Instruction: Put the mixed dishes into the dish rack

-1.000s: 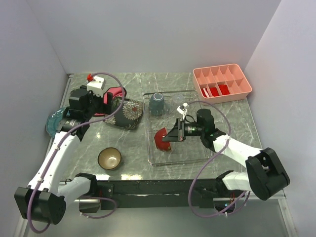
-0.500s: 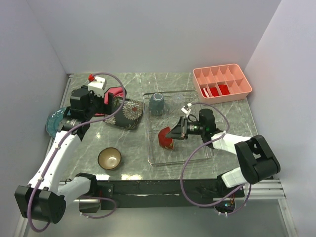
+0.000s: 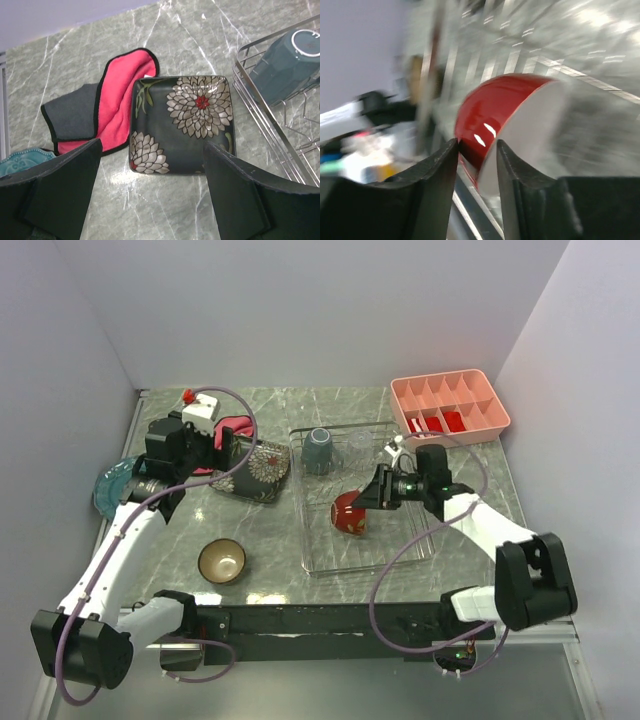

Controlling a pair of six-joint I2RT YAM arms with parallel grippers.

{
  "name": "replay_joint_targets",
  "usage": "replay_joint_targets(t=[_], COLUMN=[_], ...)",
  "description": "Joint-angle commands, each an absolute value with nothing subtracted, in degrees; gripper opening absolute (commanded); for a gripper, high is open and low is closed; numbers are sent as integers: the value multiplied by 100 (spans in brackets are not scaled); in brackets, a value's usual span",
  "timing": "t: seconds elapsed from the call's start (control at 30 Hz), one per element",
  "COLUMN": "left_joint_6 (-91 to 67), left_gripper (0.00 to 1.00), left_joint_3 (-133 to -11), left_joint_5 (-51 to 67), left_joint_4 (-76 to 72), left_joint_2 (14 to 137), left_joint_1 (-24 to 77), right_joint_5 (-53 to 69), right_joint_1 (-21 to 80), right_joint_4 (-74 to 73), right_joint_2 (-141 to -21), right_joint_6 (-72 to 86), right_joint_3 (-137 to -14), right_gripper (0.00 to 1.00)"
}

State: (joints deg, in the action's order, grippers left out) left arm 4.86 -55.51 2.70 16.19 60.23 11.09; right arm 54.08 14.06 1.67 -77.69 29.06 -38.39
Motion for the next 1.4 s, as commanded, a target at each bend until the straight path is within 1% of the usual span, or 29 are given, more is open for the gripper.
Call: replay_joint_targets(t=[0.0,0.03,0.13,0.27,0.37,0.43,0.47,0.5,0.57,0.6,0.63,0.7,0.77,0.87,0.97,1.0,1.03,1.1,1.13,1.17,1.2,1.23,1.37], left_joint_6=[448,431,413,422,570,772,1104,1325,1773,1845,1828,1907,1803,1269,715,581,354,185,37,35,-243,-377,-527], left_gripper=[88,88,88,88,88,88,88,86,85,86,88,90,91,93,95,95,95,97,97,98,99,99,100], left_joint_3=[-5441,-5414,-5344,-5361,-5388,-5414,-5466,-5484,-5467,-5432,-5319,-5247,-5247,-5370,-5633,-5712,-5809,-5827,-5897,-5941,-5994,-6177,-6618], left_joint_5=[325,316,325,317,185,167,254,559,694,546,371,229,264,352,159,97,53,114,140,132,114,158,343], left_joint_4=[1196,1178,1108,1125,1248,1467,1868,2116,2729,2838,2908,3198,3366,3550,3770,3840,3902,3876,3876,3902,3937,4077,4307], left_joint_2=[5959,5950,5933,5898,5793,5705,5582,5494,5205,5107,5011,4808,4764,4930,5184,5238,5238,5177,5159,5168,5203,5308,5414], left_joint_1=[1169,1169,1169,1178,1178,1178,1178,1178,1169,1169,1169,1064,924,476,273,229,185,27,18,18,-191,-263,-527], right_joint_5=[3545,3046,2516,1857,1635,1731,1766,2350,3160,3564,3594,3464,3471,3770,3525,3403,3201,3208,3225,3208,3191,3173,2839], right_joint_1=[1327,1327,1371,1415,1424,1459,1494,1512,1704,1905,2455,3152,3854,4296,4736,5033,5167,5483,5597,5694,5922,6037,6678], right_joint_4=[-1739,-1958,-2310,-2794,-2962,-2953,-2918,-2866,-2839,-2830,-2752,-2690,-2602,-2479,-2549,-2531,-2557,-2689,-2907,-3005,-3067,-3146,-3629], right_joint_2=[-7059,-6979,-6803,-6584,-6286,-6100,-5891,-5784,-5512,-5415,-5284,-5264,-5440,-5870,-6432,-6599,-7010,-7486,-7984,-8224,-8444,-8812,-9719], right_joint_6=[997,897,537,194,-245,-456,-527,-736,-1279,-1483,-1677,-2178,-2442,-2530,-3064,-3198,-3330,-3708,-3822,-3971,-4025,-4051,-4472], right_joint_3=[-4394,-4455,-4684,-5131,-5308,-5352,-5335,-5291,-5204,-5168,-5133,-5150,-5229,-5405,-5721,-5843,-6158,-6581,-7079,-7336,-7556,-7950,-8858], right_gripper=[46,47,47,47,48,49,49,49,50,51,52,56,57,59,59,60,60,61,61,61,61,61,63])
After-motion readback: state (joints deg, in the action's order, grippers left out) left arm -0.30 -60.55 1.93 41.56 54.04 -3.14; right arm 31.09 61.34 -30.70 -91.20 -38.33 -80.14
